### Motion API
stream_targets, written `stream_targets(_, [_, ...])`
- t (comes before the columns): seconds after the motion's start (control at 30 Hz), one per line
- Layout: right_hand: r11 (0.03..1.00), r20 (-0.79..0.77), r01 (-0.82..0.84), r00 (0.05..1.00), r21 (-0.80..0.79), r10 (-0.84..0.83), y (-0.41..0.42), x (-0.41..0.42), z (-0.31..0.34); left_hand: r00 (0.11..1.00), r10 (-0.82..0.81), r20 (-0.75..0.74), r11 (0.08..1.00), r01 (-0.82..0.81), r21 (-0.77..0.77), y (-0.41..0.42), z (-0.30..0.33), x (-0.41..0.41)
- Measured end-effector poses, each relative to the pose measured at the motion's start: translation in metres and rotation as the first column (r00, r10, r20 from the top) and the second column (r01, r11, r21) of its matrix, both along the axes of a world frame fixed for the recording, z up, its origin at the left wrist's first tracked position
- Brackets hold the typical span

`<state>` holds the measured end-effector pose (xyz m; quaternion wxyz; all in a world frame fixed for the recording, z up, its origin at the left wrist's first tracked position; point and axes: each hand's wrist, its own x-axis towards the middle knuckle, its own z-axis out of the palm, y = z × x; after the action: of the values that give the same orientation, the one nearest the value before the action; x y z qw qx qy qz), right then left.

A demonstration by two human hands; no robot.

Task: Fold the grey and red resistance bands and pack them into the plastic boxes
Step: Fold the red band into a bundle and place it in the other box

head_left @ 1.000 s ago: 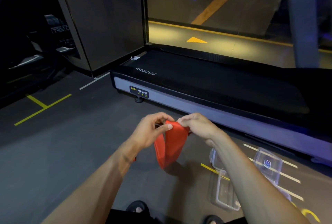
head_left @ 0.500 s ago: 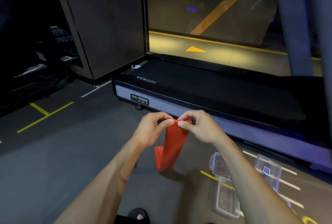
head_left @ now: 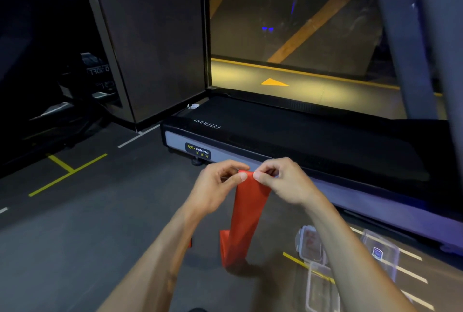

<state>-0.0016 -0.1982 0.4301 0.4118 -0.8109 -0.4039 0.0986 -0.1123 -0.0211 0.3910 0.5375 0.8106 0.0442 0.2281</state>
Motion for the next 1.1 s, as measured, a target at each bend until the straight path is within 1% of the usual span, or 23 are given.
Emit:
stream_targets(0.1, [0.999,-0.121,-0.028,0.992,0.022,0.031,0.000,0.007,-0.002,0.999,-0.037,-0.012,0.999,0.038,0.039,0.005,-0.002,0.001])
stream_targets(0.23, [0.996,-0.244,-0.069,0.966,0.059,0.081,0.003,0.015,-0.012,0.999,-0.031,-0.025,0.993,0.034,0.114,0.011,-0.005,0.006])
stream_targets(0.33, [0.994,-0.336,-0.052,0.938,0.099,0.083,0.003,0.022,-0.017,0.999,-0.034,-0.031,0.988,0.038,0.148,0.014,-0.007,0.013])
stream_targets(0.5, [0.994,-0.500,-0.002,0.864,0.109,0.057,0.008,0.028,-0.020,0.999,-0.039,-0.033,0.960,0.047,0.275,0.017,-0.008,0.024])
stream_targets(0.63, [0.995,-0.538,0.019,0.842,0.102,0.039,0.011,0.032,-0.025,0.998,-0.051,-0.021,0.909,0.055,0.412,0.017,-0.007,0.029])
stream_targets(0.73, [0.998,-0.480,0.010,0.877,0.060,0.019,0.012,0.036,-0.030,0.998,-0.046,-0.052,0.884,0.065,0.463,0.018,-0.008,0.031])
stream_targets(0.83, [0.999,-0.312,-0.030,0.950,-0.029,0.020,0.012,0.035,-0.032,0.995,-0.040,-0.095,0.871,0.081,0.484,0.018,-0.010,0.031])
stream_targets(0.97, [0.997,-0.155,-0.067,0.986,-0.024,0.062,0.007,0.028,-0.030,0.988,-0.044,-0.145,0.879,0.107,0.465,0.016,-0.008,0.029])
stream_targets(1.03, [0.997,-0.012,-0.063,0.998,-0.055,0.062,0.003,0.026,-0.028,0.984,-0.028,-0.175,0.893,0.103,0.438,0.013,-0.007,0.029])
stream_targets(1.1, [0.992,0.140,-0.061,0.987,-0.110,0.076,0.000,0.023,-0.025,0.978,-0.024,-0.207,0.907,0.108,0.407,0.010,-0.008,0.028])
